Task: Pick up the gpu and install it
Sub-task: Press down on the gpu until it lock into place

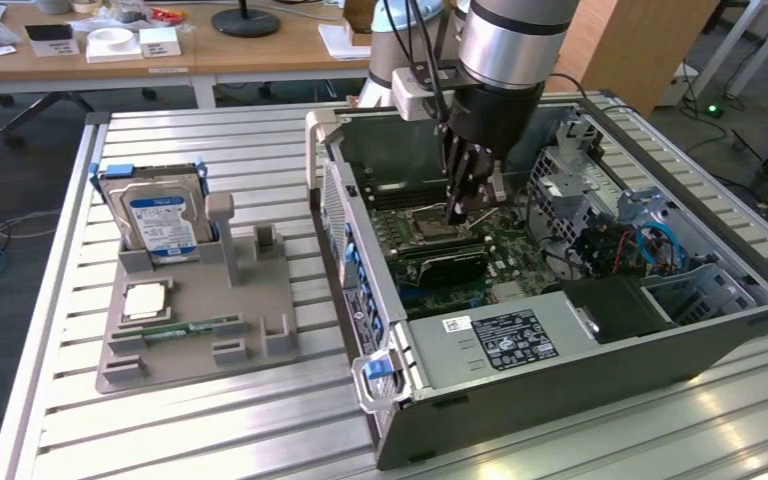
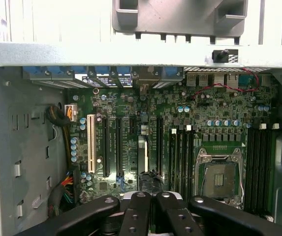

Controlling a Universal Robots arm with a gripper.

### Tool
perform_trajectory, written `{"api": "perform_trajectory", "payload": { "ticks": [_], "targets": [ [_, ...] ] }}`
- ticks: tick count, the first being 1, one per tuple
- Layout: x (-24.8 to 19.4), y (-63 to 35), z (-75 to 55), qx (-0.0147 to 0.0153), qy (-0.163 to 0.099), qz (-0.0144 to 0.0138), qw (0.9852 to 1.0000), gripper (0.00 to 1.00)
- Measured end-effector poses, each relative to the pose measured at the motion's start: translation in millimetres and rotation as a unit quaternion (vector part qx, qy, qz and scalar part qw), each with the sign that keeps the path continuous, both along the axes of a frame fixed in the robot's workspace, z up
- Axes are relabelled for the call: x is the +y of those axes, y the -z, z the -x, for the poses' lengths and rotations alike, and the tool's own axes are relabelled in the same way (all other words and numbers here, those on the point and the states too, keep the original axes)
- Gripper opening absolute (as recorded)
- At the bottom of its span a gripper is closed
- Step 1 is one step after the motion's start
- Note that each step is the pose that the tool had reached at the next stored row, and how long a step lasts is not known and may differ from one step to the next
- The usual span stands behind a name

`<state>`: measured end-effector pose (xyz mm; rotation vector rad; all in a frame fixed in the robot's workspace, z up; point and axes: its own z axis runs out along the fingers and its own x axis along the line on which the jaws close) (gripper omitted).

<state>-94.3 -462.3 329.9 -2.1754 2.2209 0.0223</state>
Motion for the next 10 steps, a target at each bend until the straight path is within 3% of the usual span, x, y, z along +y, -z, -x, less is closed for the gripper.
{"api": "perform_trajectory", "payload": {
  "ticks": [10],
  "targets": [
    [0.0,2.8,0.0,0.0000,0.000,0.0000,1.0000,0.11]
  ]
}}
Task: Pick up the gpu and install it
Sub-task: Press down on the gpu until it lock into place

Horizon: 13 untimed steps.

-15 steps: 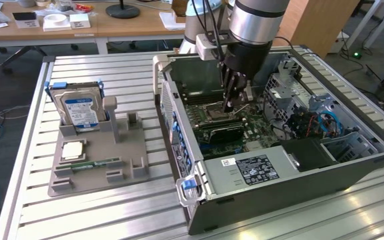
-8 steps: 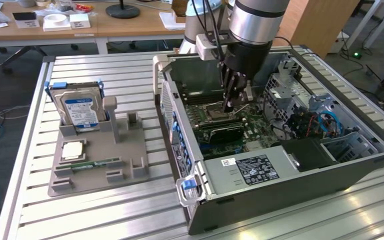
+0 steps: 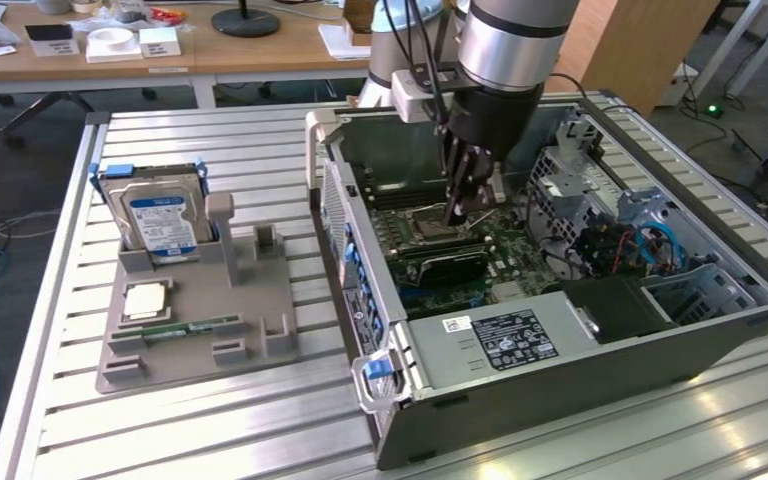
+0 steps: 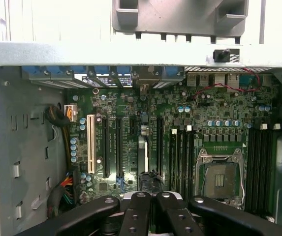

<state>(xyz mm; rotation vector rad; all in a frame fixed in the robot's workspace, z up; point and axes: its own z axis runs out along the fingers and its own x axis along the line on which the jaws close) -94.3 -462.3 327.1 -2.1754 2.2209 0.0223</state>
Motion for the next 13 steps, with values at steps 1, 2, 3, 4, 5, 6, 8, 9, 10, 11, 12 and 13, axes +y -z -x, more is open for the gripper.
{"api": "perform_trajectory", "payload": {
  "ticks": [1,2,3,4,5,6,8,9,10,11,12,13],
  "targets": [
    [0.0,1.6,0.0,0.0000,0.000,0.0000,1.0000,0.11],
    [0.0,3.5,0.0,0.0000,0.000,0.0000,1.0000,0.11],
    [0.0,5.4,0.0,0.0000,0.000,0.0000,1.0000,0.11],
    [0.0,7.2,0.0,0.0000,0.000,0.0000,1.0000,0.11],
    [0.0,9.0,0.0,0.0000,0.000,0.0000,1.0000,0.11],
    [0.0,10.8,0.0,0.0000,0.000,0.0000,1.0000,0.11],
    [0.0,13.5,0.0,0.0000,0.000,0.0000,1.0000,0.11],
    [0.0,13.6,0.0,0.0000,0.000,0.0001,1.0000,0.11],
    [0.0,13.6,0.0,0.0001,0.000,0.0001,1.0000,0.11],
    [0.0,13.6,0.0,0.0001,0.000,0.0002,1.0000,0.11],
    [0.2,13.9,0.0,0.0000,0.000,0.0000,1.0000,0.11],
    [0.7,14.3,0.0,-0.0001,0.000,-0.0001,1.0000,0.11]
  ]
}}
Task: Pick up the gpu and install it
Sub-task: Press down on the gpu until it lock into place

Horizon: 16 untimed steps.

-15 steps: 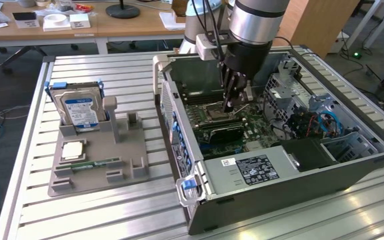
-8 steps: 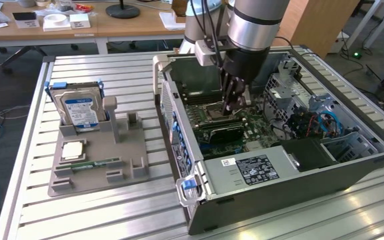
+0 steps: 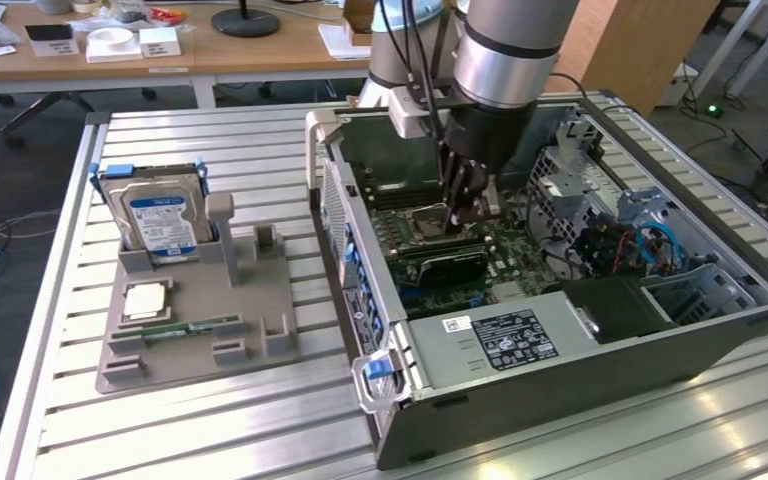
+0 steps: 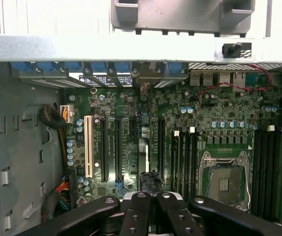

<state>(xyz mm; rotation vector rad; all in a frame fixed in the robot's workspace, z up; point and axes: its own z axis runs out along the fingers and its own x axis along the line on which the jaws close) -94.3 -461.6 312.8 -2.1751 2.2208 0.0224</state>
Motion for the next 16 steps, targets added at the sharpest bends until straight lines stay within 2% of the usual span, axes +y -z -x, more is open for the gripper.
{"api": "perform_trajectory", "payload": {
  "ticks": [6,16],
  "targets": [
    [3.9,3.3,0.0,0.0001,0.000,-0.0019,1.0000,0.11],
    [8.0,21.1,0.0,0.0000,0.000,-0.0019,1.0000,0.11]
  ]
}}
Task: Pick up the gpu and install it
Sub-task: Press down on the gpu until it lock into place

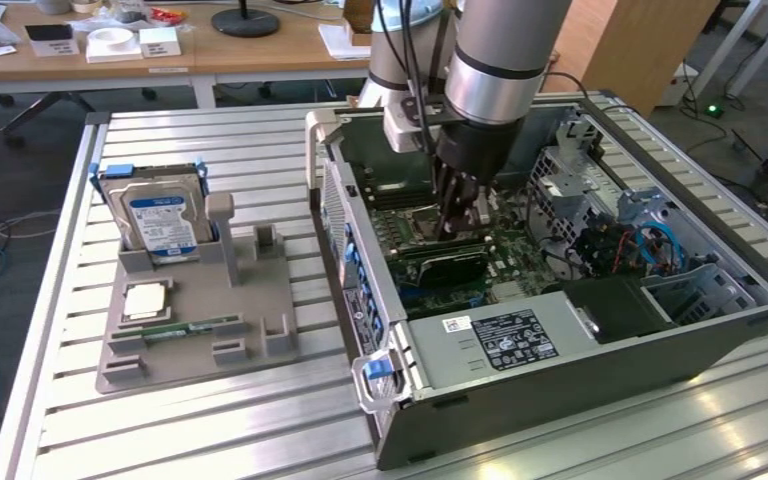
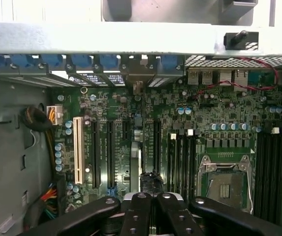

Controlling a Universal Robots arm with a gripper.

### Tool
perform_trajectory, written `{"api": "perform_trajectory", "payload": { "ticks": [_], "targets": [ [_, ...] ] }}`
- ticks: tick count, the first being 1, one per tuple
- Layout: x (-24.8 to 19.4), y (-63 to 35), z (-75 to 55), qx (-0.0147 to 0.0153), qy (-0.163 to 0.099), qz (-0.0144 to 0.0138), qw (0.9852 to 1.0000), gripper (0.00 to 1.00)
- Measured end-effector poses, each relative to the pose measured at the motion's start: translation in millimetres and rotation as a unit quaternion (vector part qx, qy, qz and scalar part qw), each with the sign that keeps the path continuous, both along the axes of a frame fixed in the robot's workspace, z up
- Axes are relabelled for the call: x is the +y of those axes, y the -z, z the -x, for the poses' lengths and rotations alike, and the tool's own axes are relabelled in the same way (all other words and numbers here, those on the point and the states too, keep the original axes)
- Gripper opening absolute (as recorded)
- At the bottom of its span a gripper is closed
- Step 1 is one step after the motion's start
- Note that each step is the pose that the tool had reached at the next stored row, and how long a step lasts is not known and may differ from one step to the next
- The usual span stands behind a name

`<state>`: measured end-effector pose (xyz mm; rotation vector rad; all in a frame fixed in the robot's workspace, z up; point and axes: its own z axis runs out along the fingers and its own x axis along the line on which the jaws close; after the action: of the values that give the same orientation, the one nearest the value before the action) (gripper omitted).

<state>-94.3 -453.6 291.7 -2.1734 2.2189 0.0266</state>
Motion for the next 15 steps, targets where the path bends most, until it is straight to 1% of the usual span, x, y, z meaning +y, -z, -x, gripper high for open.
{"api": "perform_trajectory", "payload": {
  "ticks": [3,9,12,15],
  "targets": [
    [0.8,3.7,0.0,0.0000,0.000,0.0000,1.0000,0.11],
    [0.8,8.7,0.0,0.0000,0.000,0.0000,1.0000,0.11],
    [0.7,9.2,0.0,0.0001,0.000,0.0002,1.0000,0.11],
    [0.8,11.9,0.0,0.0000,0.000,0.0000,1.0000,0.11]
  ]
}}
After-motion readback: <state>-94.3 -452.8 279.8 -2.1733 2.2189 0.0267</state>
